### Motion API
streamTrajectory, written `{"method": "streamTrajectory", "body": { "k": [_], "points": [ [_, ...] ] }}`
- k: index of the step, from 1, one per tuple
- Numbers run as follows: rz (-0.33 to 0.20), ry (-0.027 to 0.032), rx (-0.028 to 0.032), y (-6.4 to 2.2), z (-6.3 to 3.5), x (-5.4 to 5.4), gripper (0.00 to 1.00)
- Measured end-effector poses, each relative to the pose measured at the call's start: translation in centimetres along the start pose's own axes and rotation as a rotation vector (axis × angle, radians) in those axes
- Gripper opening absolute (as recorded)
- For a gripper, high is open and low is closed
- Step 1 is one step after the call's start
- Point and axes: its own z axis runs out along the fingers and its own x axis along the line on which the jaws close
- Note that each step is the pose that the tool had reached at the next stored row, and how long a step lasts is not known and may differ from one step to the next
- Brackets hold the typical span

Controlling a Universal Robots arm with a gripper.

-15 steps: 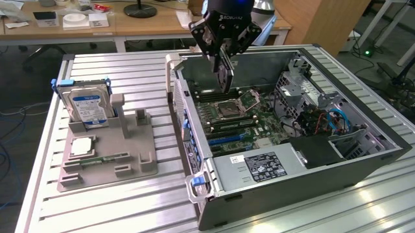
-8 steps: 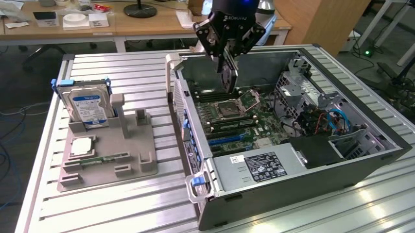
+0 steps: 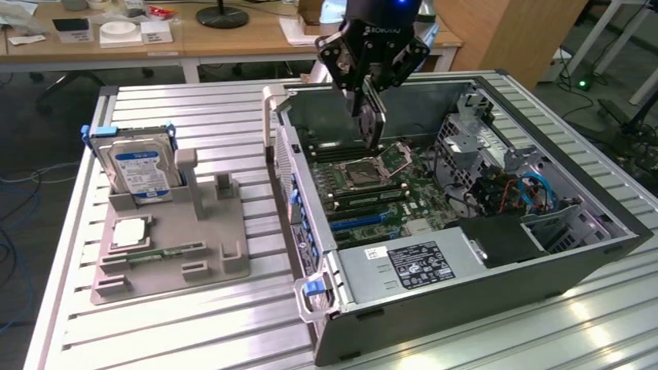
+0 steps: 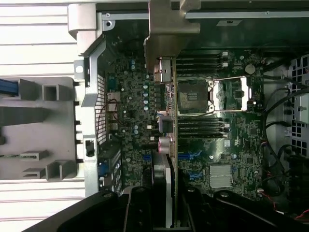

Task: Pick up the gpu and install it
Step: 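Pick up the gpu and move the gpu toward the slot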

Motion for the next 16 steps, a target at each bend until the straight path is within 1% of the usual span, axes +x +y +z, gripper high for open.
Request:
{"method": "streamTrajectory", "body": {
  "k": [2,10,16],
  "points": [
    [0.000,0.0000,-0.0001,0.02,0.01,-0.4,0.28],
    [0.000,0.0000,-0.0001,0.14,0.04,-2.9,0.28],
    [0.000,0.0000,-0.0002,0.13,0.07,-3.9,0.28]
  ]
}}
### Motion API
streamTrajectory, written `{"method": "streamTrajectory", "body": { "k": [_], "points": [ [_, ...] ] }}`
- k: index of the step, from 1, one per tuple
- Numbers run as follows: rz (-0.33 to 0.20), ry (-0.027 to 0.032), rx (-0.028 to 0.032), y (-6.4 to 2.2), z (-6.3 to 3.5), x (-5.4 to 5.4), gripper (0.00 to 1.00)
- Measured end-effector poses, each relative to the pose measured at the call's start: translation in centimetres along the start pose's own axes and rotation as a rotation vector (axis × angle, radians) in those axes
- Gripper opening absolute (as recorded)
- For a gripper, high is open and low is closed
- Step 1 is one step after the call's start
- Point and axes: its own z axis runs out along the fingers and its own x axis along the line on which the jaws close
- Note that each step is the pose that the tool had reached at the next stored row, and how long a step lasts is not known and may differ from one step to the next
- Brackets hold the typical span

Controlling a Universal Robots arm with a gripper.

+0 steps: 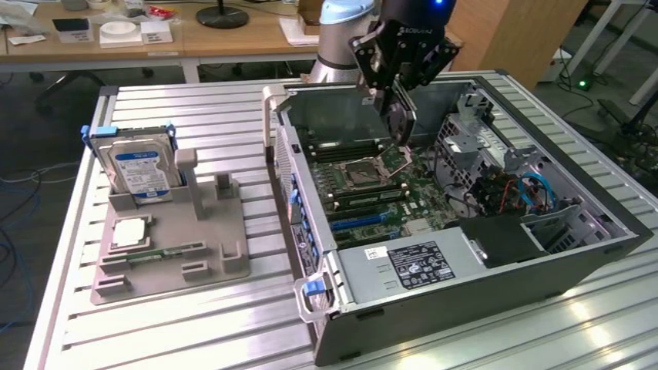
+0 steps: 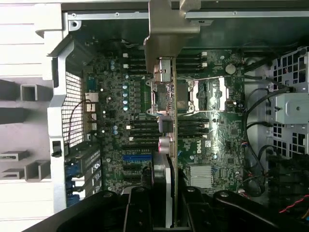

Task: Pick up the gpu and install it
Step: 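Pick up the gpu and move the gpu toward the slot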

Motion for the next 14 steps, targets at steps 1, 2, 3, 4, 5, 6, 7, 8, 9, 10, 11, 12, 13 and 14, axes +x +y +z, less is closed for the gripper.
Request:
{"method": "streamTrajectory", "body": {
  "k": [1,2,3,4,5,6,7,8,9,10,11,12,13,14],
  "points": [
    [0.000,0.0000,0.0001,-0.01,0.01,-0.1,0.28],
    [0.000,0.0000,0.0000,-0.02,0.02,-0.3,0.28],
    [0.000,0.0000,0.0001,-0.02,0.03,-0.5,0.28],
    [0.000,0.0001,0.0001,-0.01,0.04,-0.8,0.28],
    [0.000,0.0001,0.0002,0.01,0.06,-1.2,0.28],
    [-0.001,0.0001,0.0002,0.03,0.07,-1.6,0.28],
    [-0.001,0.0001,0.0001,0.05,0.08,-2.0,0.28],
    [-0.002,0.0002,0.0000,0.06,0.09,-2.3,0.28],
    [-0.004,0.0002,0.0000,0.08,0.11,-2.7,0.28],
    [-0.006,0.0003,0.0000,0.09,0.12,-3.0,0.28],
    [-0.007,0.0003,-0.0001,0.11,0.13,-3.2,0.28],
    [-0.009,0.0003,-0.0001,0.12,0.14,-3.5,0.28],
    [-0.009,0.0004,-0.0001,0.13,0.16,-3.8,0.28],
    [-0.010,0.0004,0.0000,0.15,0.16,-4.1,0.28]
  ]
}}
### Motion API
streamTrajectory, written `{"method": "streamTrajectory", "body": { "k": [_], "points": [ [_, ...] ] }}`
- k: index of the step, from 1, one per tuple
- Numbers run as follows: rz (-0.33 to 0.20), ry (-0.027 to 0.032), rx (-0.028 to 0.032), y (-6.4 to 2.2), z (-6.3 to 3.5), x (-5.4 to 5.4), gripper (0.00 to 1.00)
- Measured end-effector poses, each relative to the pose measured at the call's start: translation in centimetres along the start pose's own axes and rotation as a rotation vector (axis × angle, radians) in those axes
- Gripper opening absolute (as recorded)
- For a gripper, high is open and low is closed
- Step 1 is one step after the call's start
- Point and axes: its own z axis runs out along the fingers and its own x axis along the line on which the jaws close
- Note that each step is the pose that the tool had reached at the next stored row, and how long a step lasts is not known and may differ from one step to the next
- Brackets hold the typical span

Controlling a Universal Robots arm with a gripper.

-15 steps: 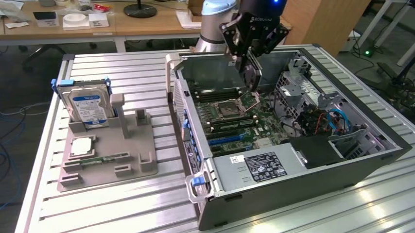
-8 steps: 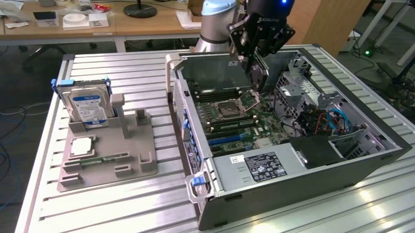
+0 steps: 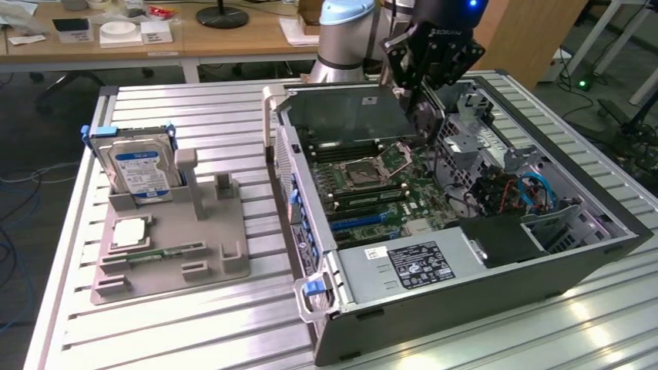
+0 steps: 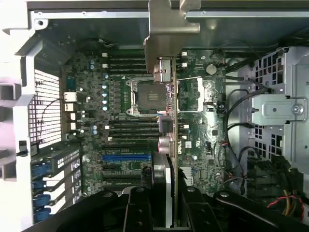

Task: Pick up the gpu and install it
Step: 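Pick up the gpu and move the gpu toward the slot, then insert the gpu into the slot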

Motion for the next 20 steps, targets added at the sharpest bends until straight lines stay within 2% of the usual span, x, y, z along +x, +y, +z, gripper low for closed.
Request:
{"method": "streamTrajectory", "body": {
  "k": [3,20],
  "points": [
    [0.000,0.0001,0.0000,0.01,0.02,-0.49,0.28],
    [0.000,0.0000,0.0000,0.02,0.03,-0.50,0.28]
  ]
}}
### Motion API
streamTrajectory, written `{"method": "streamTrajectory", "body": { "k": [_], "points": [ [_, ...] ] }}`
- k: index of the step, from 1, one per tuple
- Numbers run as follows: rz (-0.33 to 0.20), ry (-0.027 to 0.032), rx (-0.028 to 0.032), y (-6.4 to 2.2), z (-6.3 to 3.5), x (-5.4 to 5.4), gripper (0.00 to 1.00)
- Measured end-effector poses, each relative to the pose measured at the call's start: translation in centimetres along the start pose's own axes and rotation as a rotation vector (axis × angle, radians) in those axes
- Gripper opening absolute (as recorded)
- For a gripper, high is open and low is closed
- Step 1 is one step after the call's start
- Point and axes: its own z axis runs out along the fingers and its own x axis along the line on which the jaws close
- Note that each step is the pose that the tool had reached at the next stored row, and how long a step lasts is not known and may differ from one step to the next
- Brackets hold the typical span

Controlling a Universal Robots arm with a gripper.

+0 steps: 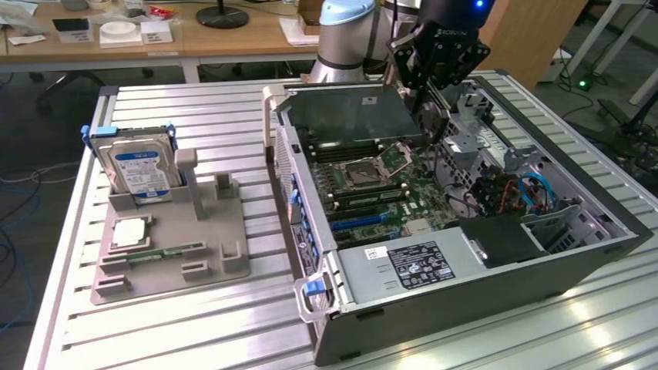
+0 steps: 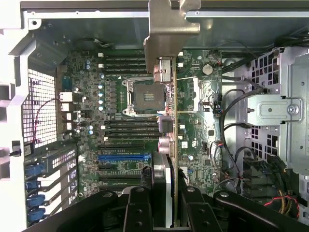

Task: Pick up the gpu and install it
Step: 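Insert the gpu into the slot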

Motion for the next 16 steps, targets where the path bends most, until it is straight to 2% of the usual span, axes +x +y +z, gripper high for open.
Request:
{"method": "streamTrajectory", "body": {
  "k": [6,16],
  "points": [
    [-0.008,0.0002,-0.0001,0.00,0.00,0.00,0.28],
    [-0.090,0.0034,-0.0026,0.00,0.00,0.00,0.28]
  ]
}}
